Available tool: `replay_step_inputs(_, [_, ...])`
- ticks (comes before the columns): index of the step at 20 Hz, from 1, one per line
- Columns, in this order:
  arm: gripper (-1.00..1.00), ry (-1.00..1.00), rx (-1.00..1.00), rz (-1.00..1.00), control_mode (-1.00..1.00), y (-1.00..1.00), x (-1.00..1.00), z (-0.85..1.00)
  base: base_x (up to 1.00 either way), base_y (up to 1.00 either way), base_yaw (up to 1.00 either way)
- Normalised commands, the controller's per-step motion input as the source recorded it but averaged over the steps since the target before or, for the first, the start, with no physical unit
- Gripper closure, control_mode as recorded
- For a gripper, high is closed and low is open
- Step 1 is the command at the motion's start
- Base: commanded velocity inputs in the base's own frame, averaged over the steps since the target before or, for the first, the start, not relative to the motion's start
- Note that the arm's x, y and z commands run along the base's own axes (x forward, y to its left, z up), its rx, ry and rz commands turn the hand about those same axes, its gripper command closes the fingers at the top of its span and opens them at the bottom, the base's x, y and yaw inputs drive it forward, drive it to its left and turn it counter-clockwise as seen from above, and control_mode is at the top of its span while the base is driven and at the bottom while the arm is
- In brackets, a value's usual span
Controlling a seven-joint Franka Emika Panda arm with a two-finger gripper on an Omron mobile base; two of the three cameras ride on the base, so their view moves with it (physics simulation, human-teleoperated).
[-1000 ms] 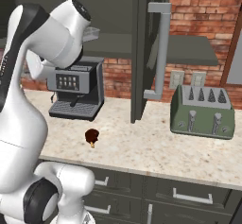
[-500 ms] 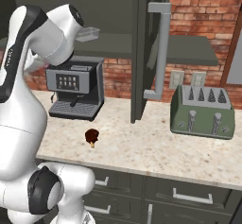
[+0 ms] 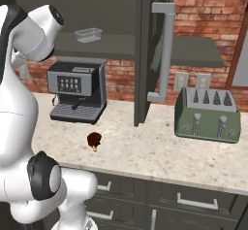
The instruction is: Retrieve the tupperware from the cabinet, then place the raw meat into the tupperware to avoid contamination.
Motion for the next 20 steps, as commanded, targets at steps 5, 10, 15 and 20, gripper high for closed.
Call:
replay_step_inputs(5, [-1.0,0.02,0.0,0.0,-1.0,0.82,0.1,0.0,0.0,0.0,0.0])
replay_step_inputs(10, [-1.0,0.0,-0.01,-0.1,-1.0,0.95,0.01,0.0,0.0,0.0,0.0])
replay_step_inputs(15, [-1.0,0.0,-0.02,-0.23,-1.0,0.91,0.02,0.0,0.0,0.0,0.0])
replay_step_inputs(20, [-1.0,0.0,0.0,-0.2,-1.0,0.74,0.07,0.0,0.0,0.0,0.0])
